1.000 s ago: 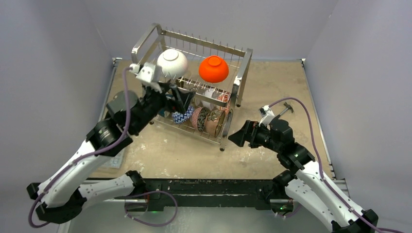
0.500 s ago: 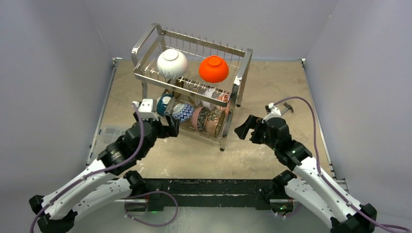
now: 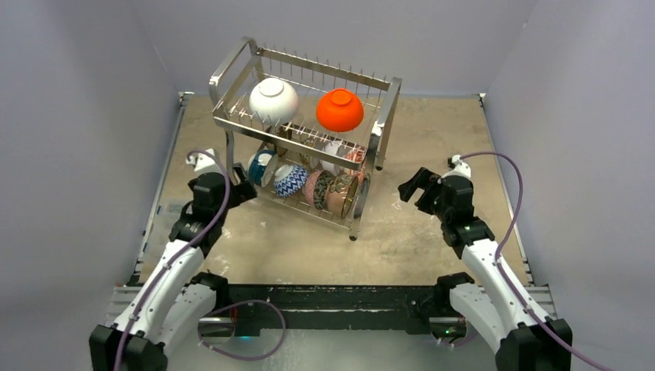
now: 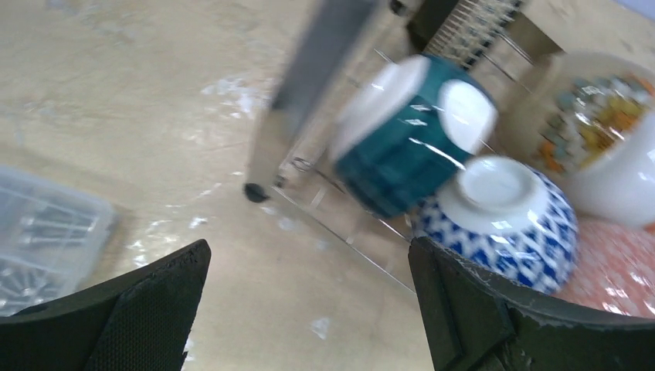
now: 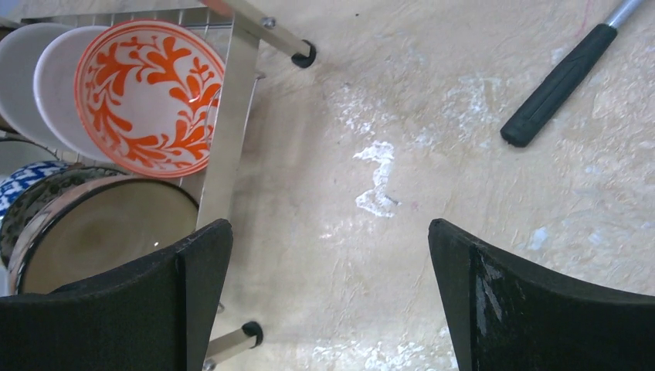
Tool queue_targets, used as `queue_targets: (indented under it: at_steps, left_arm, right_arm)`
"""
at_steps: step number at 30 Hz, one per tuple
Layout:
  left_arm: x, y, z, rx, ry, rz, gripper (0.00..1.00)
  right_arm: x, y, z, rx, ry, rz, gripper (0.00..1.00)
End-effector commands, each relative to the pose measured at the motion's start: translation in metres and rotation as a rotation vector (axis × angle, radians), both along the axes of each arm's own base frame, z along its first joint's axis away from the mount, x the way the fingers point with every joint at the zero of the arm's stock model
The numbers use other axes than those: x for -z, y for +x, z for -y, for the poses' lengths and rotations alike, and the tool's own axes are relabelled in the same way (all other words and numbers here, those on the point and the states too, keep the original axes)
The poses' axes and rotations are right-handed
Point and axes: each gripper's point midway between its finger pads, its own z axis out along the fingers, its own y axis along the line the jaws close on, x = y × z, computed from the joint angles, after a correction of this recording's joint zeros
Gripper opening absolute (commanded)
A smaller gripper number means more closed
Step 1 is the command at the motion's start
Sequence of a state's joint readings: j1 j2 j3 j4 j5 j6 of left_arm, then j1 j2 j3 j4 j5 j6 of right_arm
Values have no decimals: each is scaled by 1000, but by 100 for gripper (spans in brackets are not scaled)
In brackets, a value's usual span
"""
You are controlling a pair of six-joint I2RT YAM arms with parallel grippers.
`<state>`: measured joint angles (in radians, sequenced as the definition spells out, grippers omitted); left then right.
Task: Load the bowls into the dish rack
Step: Reset both arms
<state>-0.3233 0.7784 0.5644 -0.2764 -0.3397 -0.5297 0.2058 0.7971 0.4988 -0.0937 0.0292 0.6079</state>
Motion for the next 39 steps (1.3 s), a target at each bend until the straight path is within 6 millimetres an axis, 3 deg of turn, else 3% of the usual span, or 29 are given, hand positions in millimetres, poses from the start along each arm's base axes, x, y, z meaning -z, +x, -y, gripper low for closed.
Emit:
queue_targets:
  at_steps: [1,7,12,15,21,23,27,32,34,36,39]
  left_arm:
    - [-4,16,-22,-8,-140,32,99]
    - [-1,15,-89,-248,-202,49,99]
    - [7,14,-132,-464,-163,126,99]
    - [7,13,-159,-604,-119,227,98]
    - [27,23,-184,-707,-44,295,98]
    - [35,30,-189,-690,13,294,98]
    - [50,38,-190,-673,119,274,98]
    - [59,48,-158,-527,352,244,98]
    - [59,61,-142,-457,376,227,98]
    - [59,67,-142,-448,386,221,99]
    - [66,81,-130,-361,387,179,98]
  right_arm:
    - [-4,15,10,0,-33,54,99]
    - [1,24,34,74,-38,77,99]
    - [7,33,62,211,-87,85,99]
    - [-3,44,69,252,-95,137,99]
    - [-22,57,101,402,-179,340,99]
    - [-26,61,112,495,-145,377,99]
    - [-26,73,110,494,-131,401,99]
    - [-37,85,100,417,-140,483,99]
    - [-46,87,101,414,-159,526,99]
    - [-56,86,108,419,-248,558,98]
    - [-55,78,116,432,-321,578,98]
